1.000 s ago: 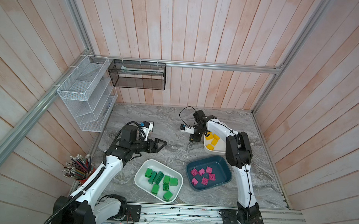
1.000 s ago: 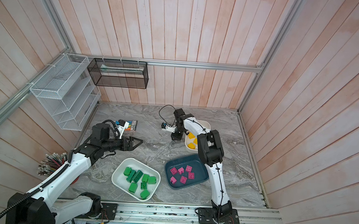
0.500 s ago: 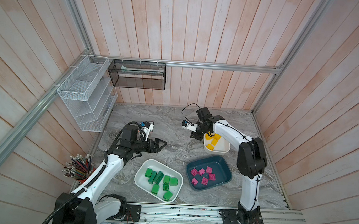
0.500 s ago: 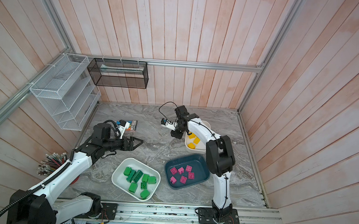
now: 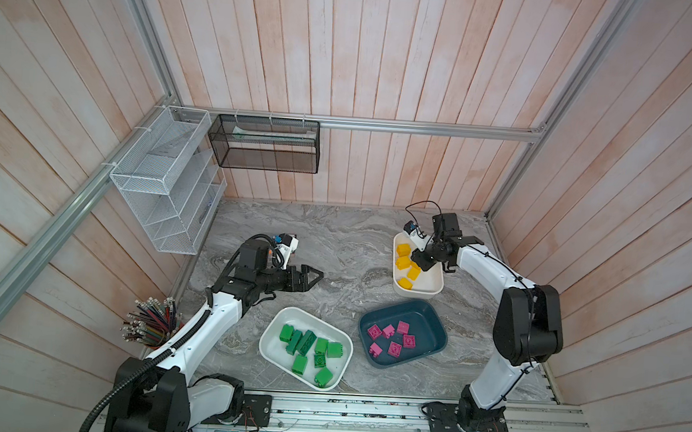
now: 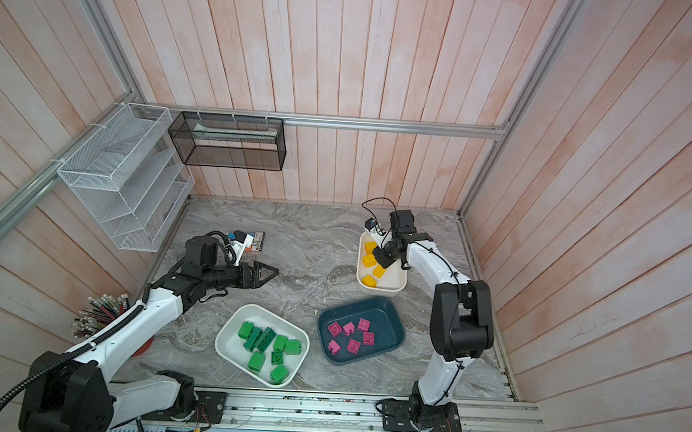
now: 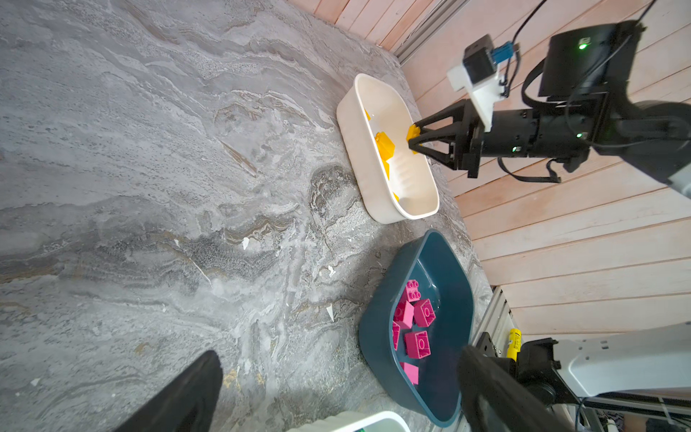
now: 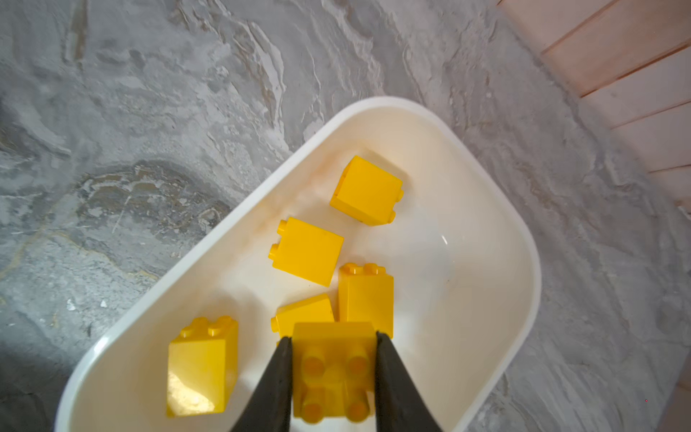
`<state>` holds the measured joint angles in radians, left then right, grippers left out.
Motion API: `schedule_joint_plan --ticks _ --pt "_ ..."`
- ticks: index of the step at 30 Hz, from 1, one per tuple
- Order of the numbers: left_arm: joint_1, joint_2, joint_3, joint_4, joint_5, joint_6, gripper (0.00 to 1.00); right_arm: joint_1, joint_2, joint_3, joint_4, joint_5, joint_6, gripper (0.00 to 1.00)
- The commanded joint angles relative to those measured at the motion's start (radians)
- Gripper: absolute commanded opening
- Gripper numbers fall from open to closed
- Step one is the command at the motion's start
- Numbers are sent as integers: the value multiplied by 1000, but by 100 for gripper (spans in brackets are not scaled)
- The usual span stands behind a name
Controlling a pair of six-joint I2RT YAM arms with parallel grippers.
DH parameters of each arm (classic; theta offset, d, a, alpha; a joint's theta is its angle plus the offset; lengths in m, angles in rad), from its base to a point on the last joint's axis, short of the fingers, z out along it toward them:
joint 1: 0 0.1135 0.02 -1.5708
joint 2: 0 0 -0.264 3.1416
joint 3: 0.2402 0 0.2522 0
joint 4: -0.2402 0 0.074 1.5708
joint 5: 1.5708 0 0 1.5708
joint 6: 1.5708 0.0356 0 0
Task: Sort the legos into containers by color
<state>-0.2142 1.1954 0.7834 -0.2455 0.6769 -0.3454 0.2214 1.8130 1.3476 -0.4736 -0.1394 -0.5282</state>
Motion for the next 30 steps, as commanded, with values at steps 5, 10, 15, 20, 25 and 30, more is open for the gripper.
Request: schedule_joint_plan --ticks 5,10,15,20,25,30 --pt "4 6 25 14 -64 9 100 -5 56 11 8 -35 37 56" --pt "6 26 30 18 -270 15 100 -35 -48 -37 67 -76 74 67" --pt "21 29 5 122 -524 -4 100 -159 -244 -232 277 -172 262 77" --pt "86 77 -46 278 -728 17 100 -285 -469 -575 690 -90 513 95" --pt "145 170 -92 447 -823 137 100 -324 -541 -791 948 171 560 98" --pt "173 240 -158 618 -797 234 100 -328 -508 -910 1121 273 553 98"
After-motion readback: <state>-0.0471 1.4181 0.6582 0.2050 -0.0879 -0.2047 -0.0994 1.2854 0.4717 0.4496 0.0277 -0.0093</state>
